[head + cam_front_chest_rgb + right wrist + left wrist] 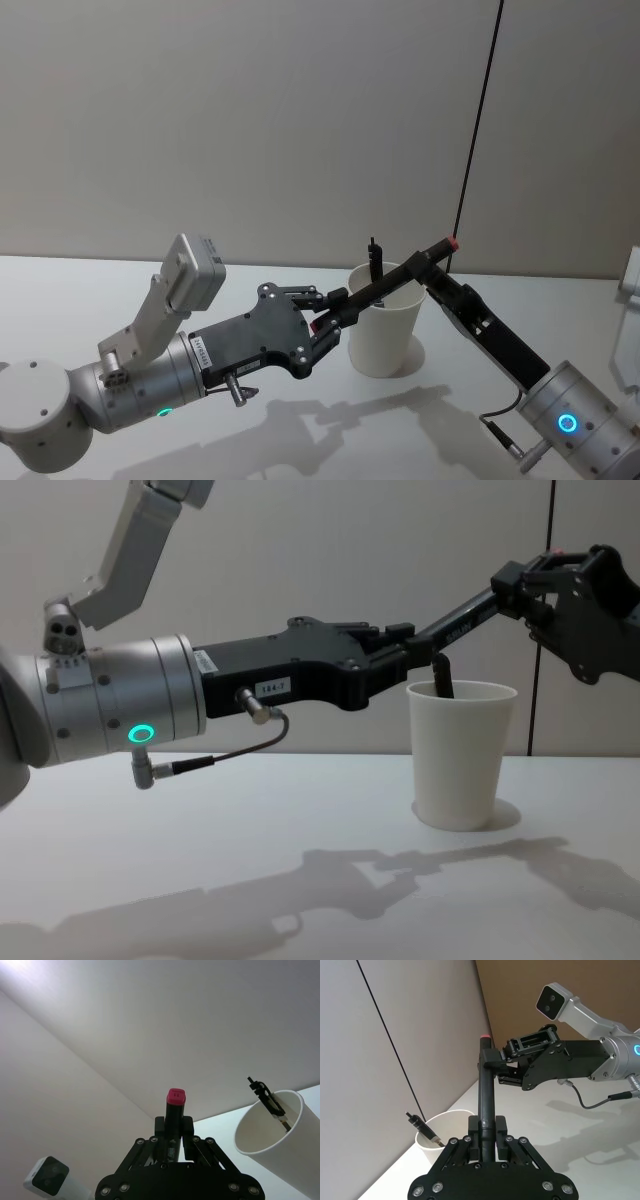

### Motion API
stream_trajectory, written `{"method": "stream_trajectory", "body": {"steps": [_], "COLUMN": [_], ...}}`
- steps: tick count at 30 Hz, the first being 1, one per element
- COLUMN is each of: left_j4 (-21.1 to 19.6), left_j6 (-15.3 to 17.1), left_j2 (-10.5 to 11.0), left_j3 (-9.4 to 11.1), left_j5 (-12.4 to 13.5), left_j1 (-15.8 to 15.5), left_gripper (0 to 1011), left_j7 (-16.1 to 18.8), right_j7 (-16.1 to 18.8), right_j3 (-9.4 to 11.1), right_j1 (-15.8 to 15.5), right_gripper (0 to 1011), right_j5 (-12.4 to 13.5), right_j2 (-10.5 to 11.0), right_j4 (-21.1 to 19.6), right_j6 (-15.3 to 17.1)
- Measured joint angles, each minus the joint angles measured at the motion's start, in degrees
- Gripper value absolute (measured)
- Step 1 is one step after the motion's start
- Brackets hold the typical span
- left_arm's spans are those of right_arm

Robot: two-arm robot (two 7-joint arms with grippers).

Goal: Place the pen into the pen holder.

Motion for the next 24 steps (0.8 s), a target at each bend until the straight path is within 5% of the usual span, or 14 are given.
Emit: {"method": "stream_trajectory", "body": {"steps": [6, 24], "left_j4": [0.00, 0.00], "left_j6": [0.00, 0.00], "left_j2": [0.00, 0.00], "left_j3": [0.00, 0.00], "left_j5": [-0.02, -0.02], "left_j1": [0.00, 0.00], "left_gripper": [249, 829], "left_j7": [0.00, 0.00], "right_j7": [-0.07, -0.10], "right_j3": [0.00, 0.00], "right_j1": [0.00, -0.01], "right_gripper": [196, 195], "right_j5": [-0.03, -0.04], "right_j2": [0.01, 0.01], "right_j4": [0.00, 0.00], "right_j6": [-0.03, -0.05]}}
